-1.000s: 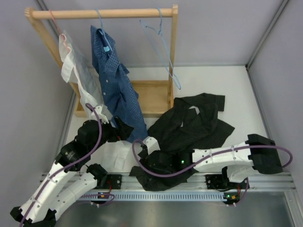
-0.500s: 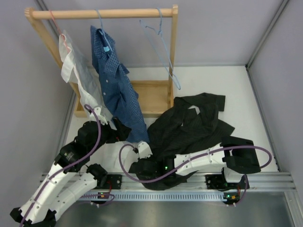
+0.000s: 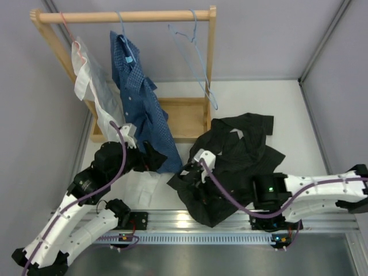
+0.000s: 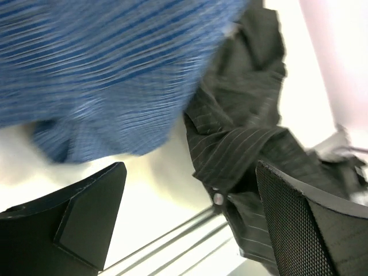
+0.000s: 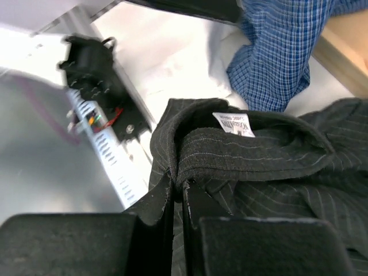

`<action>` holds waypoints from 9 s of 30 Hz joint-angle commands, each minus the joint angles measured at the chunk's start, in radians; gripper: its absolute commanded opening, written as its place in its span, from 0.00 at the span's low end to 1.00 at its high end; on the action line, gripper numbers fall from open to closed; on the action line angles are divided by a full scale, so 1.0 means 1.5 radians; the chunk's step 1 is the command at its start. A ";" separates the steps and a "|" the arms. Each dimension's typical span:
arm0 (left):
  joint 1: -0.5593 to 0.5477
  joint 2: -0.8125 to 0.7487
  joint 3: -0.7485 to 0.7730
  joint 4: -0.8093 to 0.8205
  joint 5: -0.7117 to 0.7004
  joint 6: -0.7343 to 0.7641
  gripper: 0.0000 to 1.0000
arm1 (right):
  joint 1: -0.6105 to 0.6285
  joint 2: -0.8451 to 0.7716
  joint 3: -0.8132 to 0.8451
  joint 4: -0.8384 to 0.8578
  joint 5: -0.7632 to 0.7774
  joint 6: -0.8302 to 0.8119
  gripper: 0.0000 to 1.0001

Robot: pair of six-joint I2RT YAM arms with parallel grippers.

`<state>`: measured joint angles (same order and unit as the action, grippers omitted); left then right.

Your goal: Place the shirt on the hanger

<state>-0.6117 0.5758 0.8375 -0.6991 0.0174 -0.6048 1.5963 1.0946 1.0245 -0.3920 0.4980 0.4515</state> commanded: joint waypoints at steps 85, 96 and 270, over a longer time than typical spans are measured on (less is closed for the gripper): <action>-0.246 0.160 -0.235 0.717 -0.217 -0.009 0.00 | 0.009 -0.340 -0.073 -0.357 0.127 0.172 0.15; -0.246 0.077 -0.252 0.769 -0.168 0.036 0.00 | 0.009 -0.392 -0.116 -0.327 0.133 0.196 0.99; -0.526 0.441 0.082 0.160 -0.598 -0.091 0.36 | -0.416 0.130 0.126 -0.234 -0.234 0.006 0.00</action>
<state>-1.3975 1.2381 0.9310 -0.4526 -0.7574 -0.7033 0.9508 1.2972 1.1748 -0.7498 0.1310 0.4500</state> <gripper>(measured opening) 0.354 0.006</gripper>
